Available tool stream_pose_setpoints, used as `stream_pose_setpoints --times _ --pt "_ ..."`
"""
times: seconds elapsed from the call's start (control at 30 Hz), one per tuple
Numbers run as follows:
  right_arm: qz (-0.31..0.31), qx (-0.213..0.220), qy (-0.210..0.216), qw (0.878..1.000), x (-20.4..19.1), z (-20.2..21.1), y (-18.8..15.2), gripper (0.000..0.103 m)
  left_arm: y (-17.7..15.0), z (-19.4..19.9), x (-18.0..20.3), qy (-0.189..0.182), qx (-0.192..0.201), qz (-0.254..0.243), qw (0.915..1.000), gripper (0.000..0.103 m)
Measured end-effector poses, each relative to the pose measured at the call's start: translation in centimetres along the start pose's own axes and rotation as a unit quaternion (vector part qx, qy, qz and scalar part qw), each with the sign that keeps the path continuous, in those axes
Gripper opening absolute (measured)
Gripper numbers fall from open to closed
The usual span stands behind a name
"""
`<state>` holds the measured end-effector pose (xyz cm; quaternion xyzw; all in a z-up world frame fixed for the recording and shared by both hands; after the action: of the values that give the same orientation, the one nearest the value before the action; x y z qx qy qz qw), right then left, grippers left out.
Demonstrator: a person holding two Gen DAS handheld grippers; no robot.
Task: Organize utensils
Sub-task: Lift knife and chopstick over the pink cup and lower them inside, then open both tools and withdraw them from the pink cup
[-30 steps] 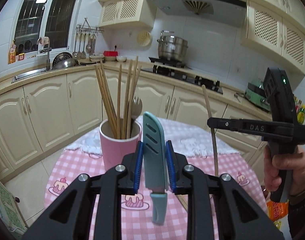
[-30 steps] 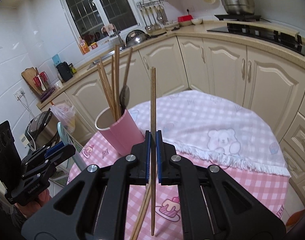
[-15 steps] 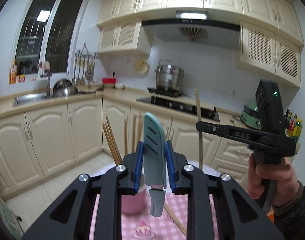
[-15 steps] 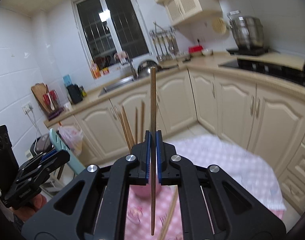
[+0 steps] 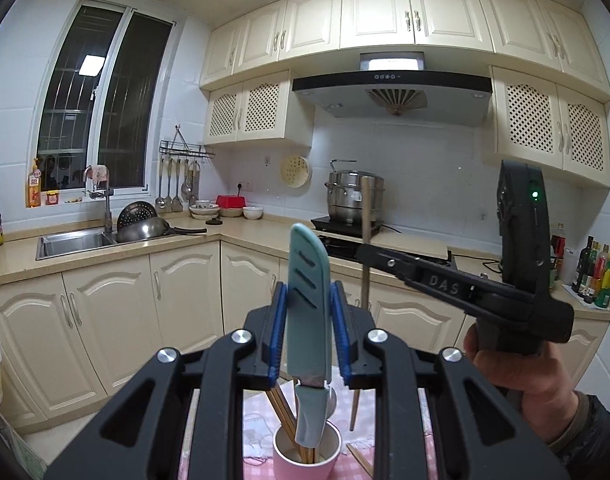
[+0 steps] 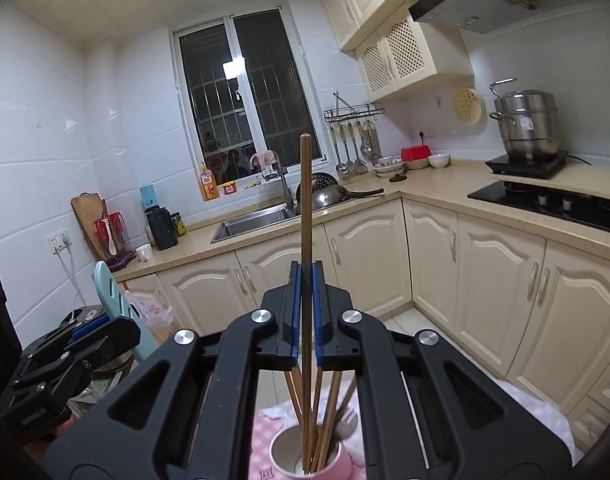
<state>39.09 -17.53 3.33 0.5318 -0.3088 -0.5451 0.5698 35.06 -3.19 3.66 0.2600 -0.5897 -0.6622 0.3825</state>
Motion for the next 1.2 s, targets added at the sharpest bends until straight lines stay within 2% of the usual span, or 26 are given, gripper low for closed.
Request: stream_pose_setpoints --times 0.23,0.5,0.53,0.57,0.6,0.63,0.67,0.7,0.73,0.77,0.8,0.93,1.2 --pt "0.006 -0.017 -0.007 1.000 -0.6 -2.8 -2.3 0.006 -1.9 -2.8 -2.0 0.001 -0.025 0.021 0.9995 0.021" --pt "-0.009 -0.096 -0.009 0.995 0.6 -5.6 -7.2 0.010 -6.8 -5.8 -3.4 0.009 -0.081 0.040 0.9958 0.023" --pt "-0.009 -0.097 -0.011 0.995 0.7 -5.5 -7.3 0.023 -7.1 -5.8 -3.6 0.013 -0.083 0.043 0.9955 0.032" --pt "-0.009 -0.096 -0.013 0.995 0.9 -5.2 -7.4 0.055 -7.2 -5.6 -3.9 0.020 -0.080 0.046 0.9955 0.041" --pt "-0.012 -0.090 -0.018 0.996 1.2 -4.6 -7.3 0.072 -7.0 -5.4 -4.1 0.025 -0.075 0.050 0.9957 0.060" --pt "-0.016 -0.080 -0.022 0.996 1.5 -4.0 -7.0 0.080 -6.7 -4.8 -4.3 0.030 -0.062 0.056 0.9961 0.072" --pt "-0.018 -0.074 -0.026 0.997 1.7 -3.6 -6.8 0.080 -6.5 -4.4 -4.5 0.035 -0.053 0.057 0.9964 0.074" --pt "-0.019 -0.072 -0.030 0.997 2.0 -3.2 -6.6 0.080 -6.3 -4.2 -4.5 0.039 -0.050 0.057 0.9964 0.081" --pt "-0.022 -0.072 -0.031 0.997 2.3 -3.0 -6.5 0.084 -6.1 -3.9 -4.6 0.045 -0.046 0.056 0.9964 0.088" --pt "-0.026 -0.072 -0.034 0.996 2.7 -2.7 -6.3 0.091 -5.9 -3.4 -4.6 0.055 -0.041 0.055 0.9962 0.091" --pt "-0.030 -0.071 -0.037 0.996 3.2 -2.4 -6.2 0.094 -5.7 -3.0 -4.7 0.061 -0.038 0.054 0.9960 0.093" --pt "-0.039 -0.068 -0.050 0.996 4.5 -1.1 -5.6 0.096 -5.3 -2.1 -4.3 0.082 -0.039 0.051 0.9945 0.094" --pt "-0.047 -0.078 -0.059 0.994 6.4 1.7 -5.4 0.096 -5.5 -0.7 -2.5 0.087 -0.047 0.041 0.9942 0.095"
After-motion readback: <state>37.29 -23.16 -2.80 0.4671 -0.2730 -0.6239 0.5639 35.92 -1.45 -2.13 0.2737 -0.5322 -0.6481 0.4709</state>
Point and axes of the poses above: each gripper's, at about its wrist camera, not at the fingertips, and z roughly against the way its jaws point, x to its right, y to its top, the point moved 8 cm from there along -z, roughly the way its jaws point, and after that the axes turned 9 degrees about -y, right-handed, at the moved point
